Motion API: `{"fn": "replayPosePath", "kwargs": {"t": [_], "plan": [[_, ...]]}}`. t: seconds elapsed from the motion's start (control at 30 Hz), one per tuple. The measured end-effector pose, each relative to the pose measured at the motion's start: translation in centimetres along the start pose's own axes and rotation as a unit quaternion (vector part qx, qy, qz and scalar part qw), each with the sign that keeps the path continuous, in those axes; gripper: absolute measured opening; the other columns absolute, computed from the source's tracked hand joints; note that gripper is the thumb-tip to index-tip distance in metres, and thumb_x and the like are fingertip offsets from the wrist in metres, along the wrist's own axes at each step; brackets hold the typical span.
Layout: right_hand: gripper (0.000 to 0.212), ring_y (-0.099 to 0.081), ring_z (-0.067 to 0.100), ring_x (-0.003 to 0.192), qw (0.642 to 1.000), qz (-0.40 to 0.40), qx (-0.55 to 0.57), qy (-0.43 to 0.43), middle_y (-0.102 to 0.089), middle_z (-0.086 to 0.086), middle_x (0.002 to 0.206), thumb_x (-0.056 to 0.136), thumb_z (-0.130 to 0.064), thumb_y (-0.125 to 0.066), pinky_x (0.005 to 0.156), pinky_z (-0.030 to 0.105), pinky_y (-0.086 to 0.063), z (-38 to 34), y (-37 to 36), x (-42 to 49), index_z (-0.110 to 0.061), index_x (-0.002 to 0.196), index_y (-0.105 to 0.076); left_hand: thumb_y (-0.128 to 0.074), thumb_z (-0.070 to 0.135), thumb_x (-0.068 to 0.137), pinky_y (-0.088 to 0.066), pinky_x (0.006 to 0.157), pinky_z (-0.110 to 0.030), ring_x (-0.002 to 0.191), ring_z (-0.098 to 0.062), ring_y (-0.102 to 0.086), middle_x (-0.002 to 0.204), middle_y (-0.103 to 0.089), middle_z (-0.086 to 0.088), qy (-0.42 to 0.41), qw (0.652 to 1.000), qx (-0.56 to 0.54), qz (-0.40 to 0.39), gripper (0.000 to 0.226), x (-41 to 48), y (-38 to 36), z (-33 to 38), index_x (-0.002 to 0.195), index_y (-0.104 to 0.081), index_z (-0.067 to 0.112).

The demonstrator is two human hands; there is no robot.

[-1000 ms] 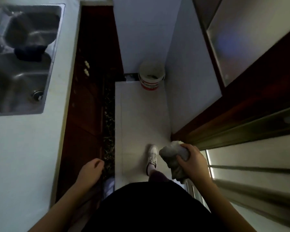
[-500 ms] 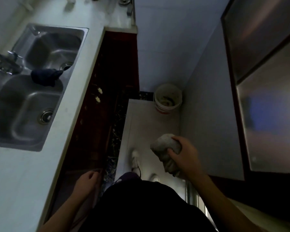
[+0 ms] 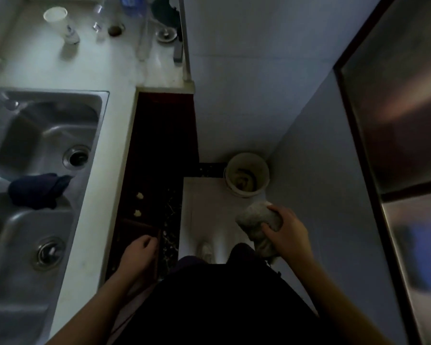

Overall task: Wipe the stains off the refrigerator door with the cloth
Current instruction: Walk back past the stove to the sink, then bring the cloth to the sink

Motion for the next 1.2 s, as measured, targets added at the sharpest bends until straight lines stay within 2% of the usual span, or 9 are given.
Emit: {"fn": "replayPosePath", "kwargs": {"t": [0.17, 0.3, 0.37, 0.53, 0.63, 0.73, 0.93, 1.07, 1.2], "plan": [[0.050, -0.062, 0.020, 0.112, 1.000, -0.022, -0.004, -0.005, -0.064, 0.000, 0.126, 0.089, -0.033, -0.073, 0.083, 0.026, -0.042, -3.2, 0.3, 6.7, -0.029, 0.137, -0.056, -0.050, 0.049, 0.087, -0.057, 0.080, -0.055, 0.083, -0.028, -0.070, 0.080, -0.072, 0.000, -0.015, 0.999, -0.044, 0.022, 0.028, 4.8, 3.5, 6.1, 0.087, -0.069, 0.029], [0.051, -0.061, 0.018, 0.112, 0.998, -0.056, 0.007, 0.006, -0.063, 0.001, 0.130, 0.091, -0.034, -0.071, 0.088, 0.029, -0.045, -5.7, -0.2, 12.5, -0.031, 0.139, -0.054, -0.051, 0.043, 0.090, -0.058, 0.086, -0.053, 0.086, -0.023, -0.071, 0.086, -0.074, -0.001, -0.013, 0.998, -0.058, 0.024, 0.023, 8.2, 5.6, 8.8, 0.087, -0.069, 0.029], [0.052, -0.061, 0.019, 0.114, 0.997, -0.066, 0.013, 0.024, -0.062, 0.002, 0.132, 0.090, -0.031, -0.072, 0.092, 0.031, -0.046, -7.3, -0.5, 15.7, -0.028, 0.138, -0.055, -0.052, 0.044, 0.086, -0.059, 0.085, -0.050, 0.084, -0.025, -0.072, 0.085, -0.074, -0.003, 0.004, 0.996, -0.077, 0.044, 0.023, 8.8, 6.8, 10.6, 0.084, -0.069, 0.029], [0.049, -0.058, 0.018, 0.118, 0.992, -0.103, 0.023, 0.068, -0.063, 0.005, 0.133, 0.089, -0.024, -0.074, 0.098, 0.027, -0.041, -12.0, -1.5, 23.7, -0.020, 0.136, -0.060, -0.053, 0.021, 0.098, -0.055, 0.075, -0.041, 0.083, -0.031, -0.073, 0.084, -0.075, -0.010, 0.055, 0.986, -0.116, 0.102, 0.021, 10.2, 9.4, 14.7, 0.085, -0.069, 0.016], [0.048, -0.060, 0.022, 0.119, 0.983, -0.139, 0.018, 0.117, -0.064, 0.005, 0.132, 0.090, -0.024, -0.074, 0.098, 0.026, -0.040, -15.9, -2.0, 28.4, -0.019, 0.136, -0.060, -0.054, 0.023, 0.098, -0.057, 0.079, -0.046, 0.074, -0.028, -0.072, 0.082, -0.075, -0.006, 0.061, 0.980, -0.128, 0.139, 0.020, 11.5, 11.0, 16.6, 0.085, -0.069, 0.020], [0.049, -0.058, 0.025, 0.121, 0.972, -0.175, 0.013, 0.157, -0.062, 0.007, 0.134, 0.092, -0.024, -0.072, 0.097, 0.026, -0.039, -20.0, -2.4, 33.1, -0.018, 0.138, -0.058, -0.054, 0.029, 0.097, -0.058, 0.072, -0.045, 0.075, -0.024, -0.071, 0.082, -0.074, -0.002, 0.063, 0.972, -0.153, 0.168, 0.020, 12.9, 12.7, 18.7, 0.086, -0.070, 0.022], [0.047, -0.057, 0.014, 0.111, 0.957, -0.164, 0.012, 0.240, -0.063, 0.002, 0.128, 0.088, -0.026, -0.075, 0.094, 0.027, -0.043, -27.4, -2.6, 39.3, -0.023, 0.133, -0.060, -0.053, 0.030, 0.098, -0.055, 0.080, -0.042, 0.073, -0.020, -0.072, 0.084, -0.075, 0.001, 0.048, 0.969, -0.143, 0.197, 0.020, 15.8, 16.3, 21.8, 0.085, -0.067, 0.023], [0.046, -0.061, 0.019, 0.114, 0.952, -0.150, 0.006, 0.267, -0.064, 0.001, 0.126, 0.085, -0.025, -0.078, 0.096, 0.032, -0.048, -29.7, -2.9, 40.6, -0.023, 0.129, -0.062, -0.050, 0.046, 0.083, -0.056, 0.079, -0.045, 0.073, -0.023, -0.072, 0.079, -0.074, 0.000, 0.033, 0.964, -0.160, 0.210, 0.028, 17.7, 18.6, 22.3, 0.079, -0.066, 0.023], [0.045, -0.061, 0.017, 0.114, 0.950, -0.153, -0.004, 0.272, -0.065, -0.001, 0.126, 0.084, -0.025, -0.079, 0.097, 0.034, -0.051, -31.1, -3.5, 40.8, -0.024, 0.127, -0.063, -0.053, 0.024, 0.098, -0.049, 0.069, -0.032, 0.079, -0.029, -0.071, 0.091, -0.075, -0.011, 0.033, 0.962, -0.179, 0.203, 0.023, 19.1, 20.5, 22.8, 0.090, -0.066, 0.008]]}}
Point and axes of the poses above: each hand's wrist, its own x-axis towards the middle knuckle, its own y-axis out of the back of the hand, z = x × y, the point moved 4 cm from there along x, towards the middle knuckle
